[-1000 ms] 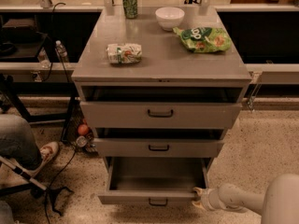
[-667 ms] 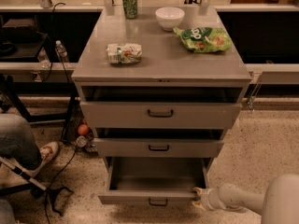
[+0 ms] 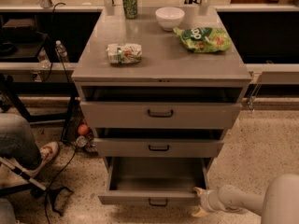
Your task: Open bottom drawer
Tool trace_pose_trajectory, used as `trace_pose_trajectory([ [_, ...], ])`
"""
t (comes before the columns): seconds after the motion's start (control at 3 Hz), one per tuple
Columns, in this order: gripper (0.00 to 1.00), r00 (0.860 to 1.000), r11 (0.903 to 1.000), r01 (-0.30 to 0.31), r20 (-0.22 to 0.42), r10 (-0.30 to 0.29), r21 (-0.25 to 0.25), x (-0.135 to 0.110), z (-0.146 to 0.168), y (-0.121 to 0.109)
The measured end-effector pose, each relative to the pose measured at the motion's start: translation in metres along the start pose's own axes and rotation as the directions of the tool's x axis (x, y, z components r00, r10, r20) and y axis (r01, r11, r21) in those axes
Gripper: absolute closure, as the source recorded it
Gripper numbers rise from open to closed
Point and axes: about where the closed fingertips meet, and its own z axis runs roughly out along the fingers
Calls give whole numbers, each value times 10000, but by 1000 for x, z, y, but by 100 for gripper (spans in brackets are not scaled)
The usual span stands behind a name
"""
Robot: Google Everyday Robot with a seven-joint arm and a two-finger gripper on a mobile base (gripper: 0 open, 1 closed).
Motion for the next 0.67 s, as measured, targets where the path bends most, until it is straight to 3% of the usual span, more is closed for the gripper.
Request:
trace_pose_trajectory([
  [0.67, 0, 10000, 10000, 23, -54, -24, -47, -1, 1, 1],
])
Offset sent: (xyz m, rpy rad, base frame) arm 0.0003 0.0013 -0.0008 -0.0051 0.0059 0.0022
